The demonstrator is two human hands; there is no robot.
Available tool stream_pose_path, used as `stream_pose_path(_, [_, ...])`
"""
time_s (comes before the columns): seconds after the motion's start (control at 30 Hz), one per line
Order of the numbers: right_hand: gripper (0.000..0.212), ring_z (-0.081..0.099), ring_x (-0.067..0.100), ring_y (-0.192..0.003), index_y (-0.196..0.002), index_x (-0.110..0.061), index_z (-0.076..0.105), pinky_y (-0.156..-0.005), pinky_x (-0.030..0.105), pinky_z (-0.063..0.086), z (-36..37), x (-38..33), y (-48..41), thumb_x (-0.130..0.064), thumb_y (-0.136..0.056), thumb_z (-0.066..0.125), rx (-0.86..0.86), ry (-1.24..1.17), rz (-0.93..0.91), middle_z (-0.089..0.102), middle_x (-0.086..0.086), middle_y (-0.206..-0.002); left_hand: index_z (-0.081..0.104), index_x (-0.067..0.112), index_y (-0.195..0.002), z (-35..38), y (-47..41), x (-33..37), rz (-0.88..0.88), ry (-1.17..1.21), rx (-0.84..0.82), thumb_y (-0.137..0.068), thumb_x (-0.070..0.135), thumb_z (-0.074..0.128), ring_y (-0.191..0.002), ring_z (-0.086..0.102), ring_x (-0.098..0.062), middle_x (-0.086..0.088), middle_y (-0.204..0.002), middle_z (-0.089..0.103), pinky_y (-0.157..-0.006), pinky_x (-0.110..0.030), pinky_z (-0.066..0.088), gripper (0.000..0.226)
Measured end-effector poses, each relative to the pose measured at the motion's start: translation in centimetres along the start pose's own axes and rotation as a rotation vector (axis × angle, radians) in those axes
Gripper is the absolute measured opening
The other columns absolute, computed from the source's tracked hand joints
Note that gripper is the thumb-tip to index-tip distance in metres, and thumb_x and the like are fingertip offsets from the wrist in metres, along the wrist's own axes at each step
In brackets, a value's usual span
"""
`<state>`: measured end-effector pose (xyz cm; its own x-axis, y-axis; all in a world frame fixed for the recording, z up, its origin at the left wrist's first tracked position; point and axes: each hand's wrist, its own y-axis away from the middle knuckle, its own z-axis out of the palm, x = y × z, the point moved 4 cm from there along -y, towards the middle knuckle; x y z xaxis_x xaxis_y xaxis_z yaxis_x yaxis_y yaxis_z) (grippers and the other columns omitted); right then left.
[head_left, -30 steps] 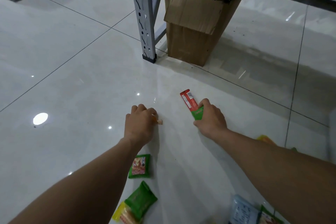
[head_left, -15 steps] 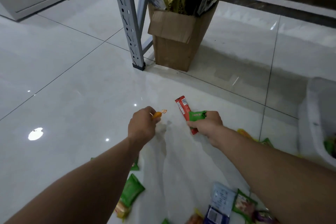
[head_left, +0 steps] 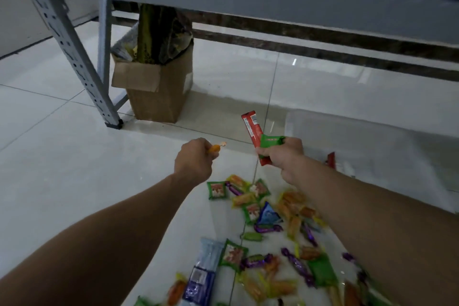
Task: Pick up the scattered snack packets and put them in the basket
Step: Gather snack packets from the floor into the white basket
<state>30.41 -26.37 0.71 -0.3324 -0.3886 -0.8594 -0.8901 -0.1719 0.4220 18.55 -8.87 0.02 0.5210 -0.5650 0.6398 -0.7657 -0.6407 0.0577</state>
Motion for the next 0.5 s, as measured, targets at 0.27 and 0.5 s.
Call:
stream_pose_path(0.27, [0.037, 0.069, 0.025, -0.079, -0.098, -0.007, 0.065, -0.073, 0.042, 0.06, -11.4, 1.6, -0.6, -0.009, -0.068, 0.086, 0.11, -0.144, 0.063, 0.07, 0.01, -0.091, 0.06, 0.023, -0.085, 5.9, 1.1, 11.3, 0.183, -0.006, -0.075, -0.087, 0.023, 0.068, -0.085, 0.064, -0.023, -0.004, -0.089, 0.069, -0.078, -0.04, 0.054, 0.009])
stream_pose_path(0.5, [0.029, 0.066, 0.021, -0.081, -0.091, -0.008, 0.061, -0.063, 0.028, 0.052, -18.6, 4.0, -2.8, -0.008, -0.072, 0.083, 0.195, -0.178, 0.076, 0.065, 0.008, -0.087, 0.064, 0.016, -0.092, 12.4, 1.4, 16.1, 0.166, 0.002, -0.123, -0.089, 0.024, 0.065, -0.086, 0.064, -0.022, -0.006, -0.093, 0.068, -0.078, -0.038, 0.055, 0.009])
